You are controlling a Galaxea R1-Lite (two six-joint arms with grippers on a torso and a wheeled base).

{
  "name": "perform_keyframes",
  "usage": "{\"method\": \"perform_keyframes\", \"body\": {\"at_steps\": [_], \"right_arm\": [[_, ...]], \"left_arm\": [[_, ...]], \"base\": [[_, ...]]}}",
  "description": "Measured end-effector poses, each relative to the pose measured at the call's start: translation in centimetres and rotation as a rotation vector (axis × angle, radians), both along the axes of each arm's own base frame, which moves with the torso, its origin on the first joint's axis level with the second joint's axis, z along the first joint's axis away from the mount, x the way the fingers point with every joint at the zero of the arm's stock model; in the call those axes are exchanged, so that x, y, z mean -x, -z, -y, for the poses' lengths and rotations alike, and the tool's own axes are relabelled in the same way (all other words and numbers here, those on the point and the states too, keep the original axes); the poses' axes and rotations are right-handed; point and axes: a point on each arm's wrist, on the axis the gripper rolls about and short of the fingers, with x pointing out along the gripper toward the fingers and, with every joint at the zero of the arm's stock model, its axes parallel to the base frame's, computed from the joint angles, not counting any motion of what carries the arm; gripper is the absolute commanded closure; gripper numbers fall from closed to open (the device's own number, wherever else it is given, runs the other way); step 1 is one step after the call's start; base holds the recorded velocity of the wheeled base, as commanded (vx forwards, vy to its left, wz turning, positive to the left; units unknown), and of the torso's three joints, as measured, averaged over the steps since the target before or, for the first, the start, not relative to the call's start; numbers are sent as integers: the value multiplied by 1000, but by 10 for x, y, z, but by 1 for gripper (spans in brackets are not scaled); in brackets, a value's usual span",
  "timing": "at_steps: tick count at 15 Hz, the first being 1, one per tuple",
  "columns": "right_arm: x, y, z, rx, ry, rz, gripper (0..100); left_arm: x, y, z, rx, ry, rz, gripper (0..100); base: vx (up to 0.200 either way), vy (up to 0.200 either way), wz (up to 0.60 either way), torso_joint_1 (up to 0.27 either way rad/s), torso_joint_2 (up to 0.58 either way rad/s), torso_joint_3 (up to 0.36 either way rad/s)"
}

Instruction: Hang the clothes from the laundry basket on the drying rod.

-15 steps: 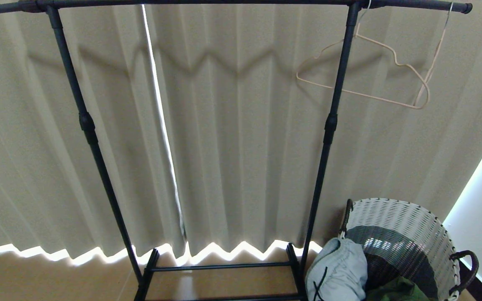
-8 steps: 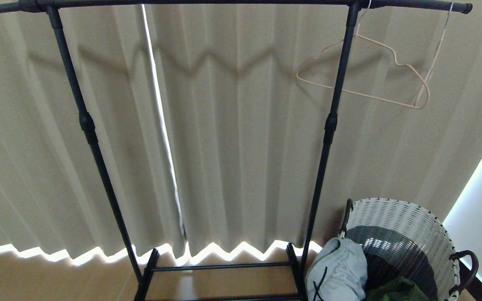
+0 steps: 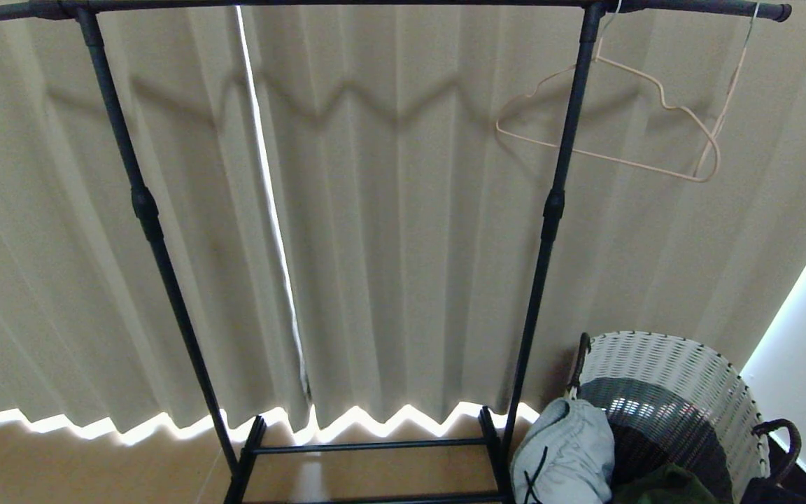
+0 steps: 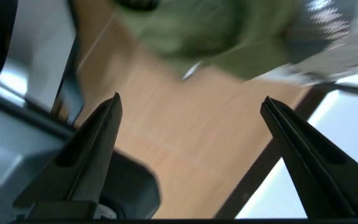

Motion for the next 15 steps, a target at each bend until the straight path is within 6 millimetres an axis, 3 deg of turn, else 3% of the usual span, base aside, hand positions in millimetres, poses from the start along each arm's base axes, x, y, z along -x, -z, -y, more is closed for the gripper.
{"method": "perform_keyframes", "body": {"at_steps": [7, 10, 15], "right_arm": [[-49, 25, 10, 114, 12, -51, 0], [-71, 29, 23, 142, 35, 34, 0], [-85, 38, 27, 117, 41, 66, 0]], "left_arm": [[0, 0, 0, 0, -7, 0, 0], [0, 0, 0, 0, -6, 0, 0], [0, 0, 0, 0, -6, 0, 0]], "base": [[0, 0, 0, 0, 0, 0], [0, 0, 0, 0, 0, 0], [0, 0, 0, 0, 0, 0]]}}
